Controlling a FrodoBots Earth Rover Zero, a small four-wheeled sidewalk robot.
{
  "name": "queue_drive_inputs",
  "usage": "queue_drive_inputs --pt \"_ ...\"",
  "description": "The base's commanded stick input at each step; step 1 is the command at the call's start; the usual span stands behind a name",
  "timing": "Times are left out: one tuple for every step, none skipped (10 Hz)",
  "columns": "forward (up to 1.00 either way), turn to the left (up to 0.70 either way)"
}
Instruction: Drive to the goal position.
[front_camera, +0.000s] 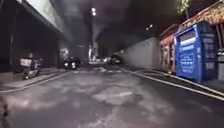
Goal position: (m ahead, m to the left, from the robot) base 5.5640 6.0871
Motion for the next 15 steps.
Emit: queue_drive_inputs --pt "0.45 0.00" --pt "0.45 0.00" --pt "0.45 0.00" --pt "0.45 0.00" --pt "0.45 0.00" --pt "0.45 0.00" --pt "0.45 0.00" --pt "0.45 0.00" --pt "0.45 0.00" --pt "0.45 0.00" --pt "0.45 0.00" --pt "0.45 0.00" --pt "0.45 0.00" --pt "0.45 0.00" --pt "0.45 0.00"
